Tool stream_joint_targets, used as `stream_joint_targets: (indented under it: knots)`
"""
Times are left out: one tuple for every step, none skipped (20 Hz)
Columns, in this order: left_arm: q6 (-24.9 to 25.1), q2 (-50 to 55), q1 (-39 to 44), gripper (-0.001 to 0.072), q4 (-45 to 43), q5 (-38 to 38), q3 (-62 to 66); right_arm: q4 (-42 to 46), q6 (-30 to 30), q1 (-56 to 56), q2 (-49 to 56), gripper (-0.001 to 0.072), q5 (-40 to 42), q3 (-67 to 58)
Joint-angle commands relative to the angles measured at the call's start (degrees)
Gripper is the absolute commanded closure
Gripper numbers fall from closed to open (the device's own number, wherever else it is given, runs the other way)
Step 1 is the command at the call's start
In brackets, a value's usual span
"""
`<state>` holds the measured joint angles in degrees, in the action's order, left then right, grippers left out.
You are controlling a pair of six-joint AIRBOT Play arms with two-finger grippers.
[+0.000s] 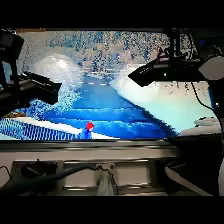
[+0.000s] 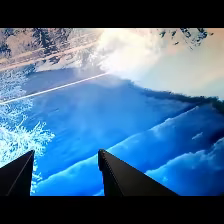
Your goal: Fold the clothes and pants, and hang the long-sleeved shirts on hangers.
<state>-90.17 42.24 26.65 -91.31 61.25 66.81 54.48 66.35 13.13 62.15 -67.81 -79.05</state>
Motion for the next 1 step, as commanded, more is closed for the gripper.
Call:
stream_joint_targets:
  knots:
    - [-0.1,0.0,0.0,0.0299,0.0,0.0,-0.1,0.0,0.0,0.1,0.0,0.023,-0.1,0.0]
